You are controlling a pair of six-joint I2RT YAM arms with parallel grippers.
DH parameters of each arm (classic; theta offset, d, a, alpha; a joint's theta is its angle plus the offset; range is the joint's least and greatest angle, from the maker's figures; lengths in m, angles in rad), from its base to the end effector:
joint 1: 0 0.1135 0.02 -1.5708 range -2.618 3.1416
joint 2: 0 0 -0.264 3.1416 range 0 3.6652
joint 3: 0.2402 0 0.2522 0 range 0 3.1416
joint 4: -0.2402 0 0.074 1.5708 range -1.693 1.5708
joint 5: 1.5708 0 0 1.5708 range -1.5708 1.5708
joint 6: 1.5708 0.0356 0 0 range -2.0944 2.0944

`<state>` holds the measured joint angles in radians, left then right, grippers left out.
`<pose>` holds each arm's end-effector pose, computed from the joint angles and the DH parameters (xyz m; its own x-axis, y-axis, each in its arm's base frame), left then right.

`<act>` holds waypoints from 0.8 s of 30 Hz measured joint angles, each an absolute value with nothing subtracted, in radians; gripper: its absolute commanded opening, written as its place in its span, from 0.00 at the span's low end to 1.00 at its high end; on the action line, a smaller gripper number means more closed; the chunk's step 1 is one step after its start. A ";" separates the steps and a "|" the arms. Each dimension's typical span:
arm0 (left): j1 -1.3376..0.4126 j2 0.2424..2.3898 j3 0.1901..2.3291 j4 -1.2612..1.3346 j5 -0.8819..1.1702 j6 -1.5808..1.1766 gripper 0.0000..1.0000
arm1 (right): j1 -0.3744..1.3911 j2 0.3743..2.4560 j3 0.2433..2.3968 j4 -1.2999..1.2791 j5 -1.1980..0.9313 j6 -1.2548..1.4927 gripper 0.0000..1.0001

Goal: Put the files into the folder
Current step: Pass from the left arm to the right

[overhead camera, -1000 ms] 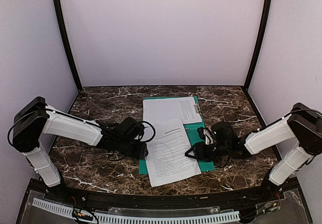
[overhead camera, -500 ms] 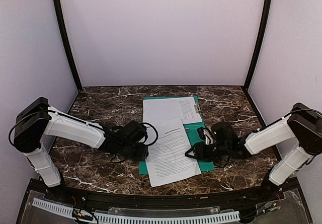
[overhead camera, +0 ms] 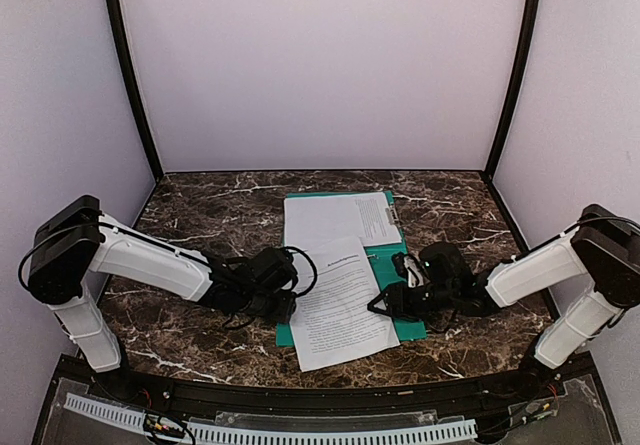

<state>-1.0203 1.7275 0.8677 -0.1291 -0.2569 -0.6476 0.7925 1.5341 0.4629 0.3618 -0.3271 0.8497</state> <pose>0.1783 -0.2732 0.1372 -0.8017 0.1908 -0.5664 0.3355 0.9280 -0.1623 0.1758 0.1946 0.1209 -0.9370 0.0627 -0.3437 -0.2147 0.6727 0.7081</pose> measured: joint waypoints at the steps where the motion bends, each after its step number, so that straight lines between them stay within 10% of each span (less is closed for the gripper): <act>1: -1.021 1.728 0.868 -0.129 -0.258 -0.648 0.53 | 0.793 1.534 0.464 0.360 -0.324 0.849 0.46; 24: -1.037 1.740 0.863 -0.130 -0.320 -0.635 0.48 | 0.796 1.581 0.524 0.338 -0.324 0.839 0.44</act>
<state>-1.0370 1.7401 0.8631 -0.1303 -0.3199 -0.6350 0.7963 1.5806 0.5240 0.3382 -0.3241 0.8387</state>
